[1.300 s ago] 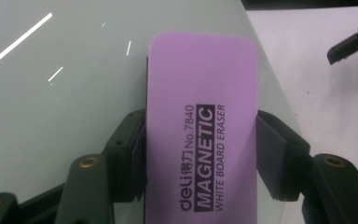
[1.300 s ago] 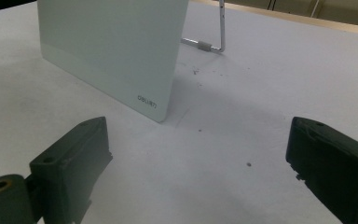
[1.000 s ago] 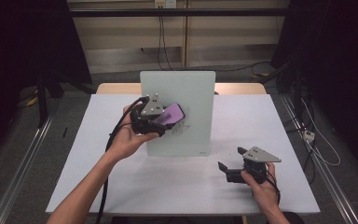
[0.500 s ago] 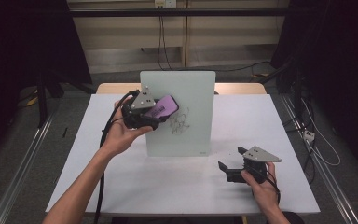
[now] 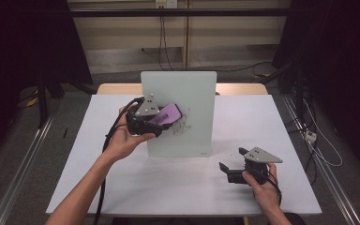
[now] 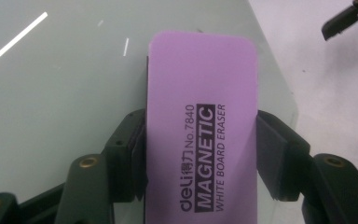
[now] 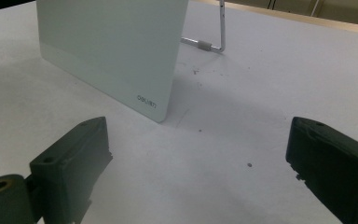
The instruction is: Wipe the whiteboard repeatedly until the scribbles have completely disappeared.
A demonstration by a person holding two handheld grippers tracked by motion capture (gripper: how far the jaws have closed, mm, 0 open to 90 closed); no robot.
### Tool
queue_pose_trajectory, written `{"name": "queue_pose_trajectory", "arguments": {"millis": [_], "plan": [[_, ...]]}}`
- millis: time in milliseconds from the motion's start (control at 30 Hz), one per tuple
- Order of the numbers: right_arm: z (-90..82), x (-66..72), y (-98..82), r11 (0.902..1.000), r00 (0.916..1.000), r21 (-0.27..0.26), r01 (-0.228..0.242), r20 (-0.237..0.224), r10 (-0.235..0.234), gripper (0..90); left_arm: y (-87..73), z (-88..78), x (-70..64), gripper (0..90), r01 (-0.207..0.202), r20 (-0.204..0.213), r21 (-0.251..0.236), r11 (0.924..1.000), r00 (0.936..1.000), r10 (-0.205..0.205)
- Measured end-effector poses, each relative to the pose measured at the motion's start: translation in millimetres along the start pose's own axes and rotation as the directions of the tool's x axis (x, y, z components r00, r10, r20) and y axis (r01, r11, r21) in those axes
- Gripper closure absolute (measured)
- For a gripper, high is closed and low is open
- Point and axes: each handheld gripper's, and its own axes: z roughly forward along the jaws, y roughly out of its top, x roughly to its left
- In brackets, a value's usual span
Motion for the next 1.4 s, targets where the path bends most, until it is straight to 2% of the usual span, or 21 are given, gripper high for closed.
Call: {"name": "queue_pose_trajectory", "arguments": {"millis": [300, 400, 433, 533, 700, 867, 1100, 1267, 1400], "plan": [[-0.3, 0.3, 0.0, 1.0000, 1.0000, -0.002, 0.001, 0.001, -0.001, 5.9, -6.0, 15.2, -15.6, 40.7, -0.030, 0.033, 0.047, 0.9985, 0.9991, 0.028], [-0.3, 0.3, 0.1, 1.0000, 1.0000, -0.002, -0.001, 0.002, 0.001, 5.9, -4.3, 15.4, -14.0, 40.7, -0.004, 0.040, 0.044, 0.9990, 0.9992, 0.003], [-0.3, 0.3, 0.1, 1.0000, 1.0000, -0.002, -0.001, 0.001, 0.001, 5.9, -3.5, 15.6, -13.4, 40.7, -0.008, 0.040, 0.043, 0.9990, 0.9992, 0.006], [-0.2, 0.3, 0.1, 1.0000, 1.0000, -0.002, -0.001, 0.000, 0.001, 5.9, 1.4, 15.2, -13.0, 40.7, -0.023, 0.033, 0.053, 0.9984, 0.9992, 0.021], [-0.6, 0.5, 0.1, 1.0000, 1.0000, -0.003, 0.001, 0.001, -0.001, 5.9, 11.3, 14.3, -7.1, 40.7, -0.003, 0.036, 0.026, 0.9997, 0.9993, 0.003], [-0.8, 0.1, 0.0, 1.0000, 1.0000, -0.004, 0.001, 0.000, -0.001, 5.9, 22.2, 12.2, -4.2, 40.8, -0.024, 0.009, 0.020, 0.9995, 0.9997, 0.024], [-0.8, 0.0, 0.0, 1.0000, 1.0000, -0.004, 0.002, -0.001, -0.002, 5.9, 37.6, 8.7, 5.0, 40.8, -0.009, -0.001, -0.011, 0.9999, 1.0000, 0.009], [-0.6, 0.3, 0.1, 1.0000, 1.0000, -0.003, 0.003, -0.002, -0.003, 5.9, 49.9, 13.5, 2.7, 40.8, -0.026, -0.022, -0.012, 0.9996, 0.9994, 0.026], [-1.2, 0.1, -0.2, 1.0000, 1.0000, -0.004, 0.001, -0.003, -0.001, 5.9, 51.5, 20.2, -2.0, 40.7, -0.039, -0.006, 0.002, 0.9992, 0.9992, 0.039]]}}
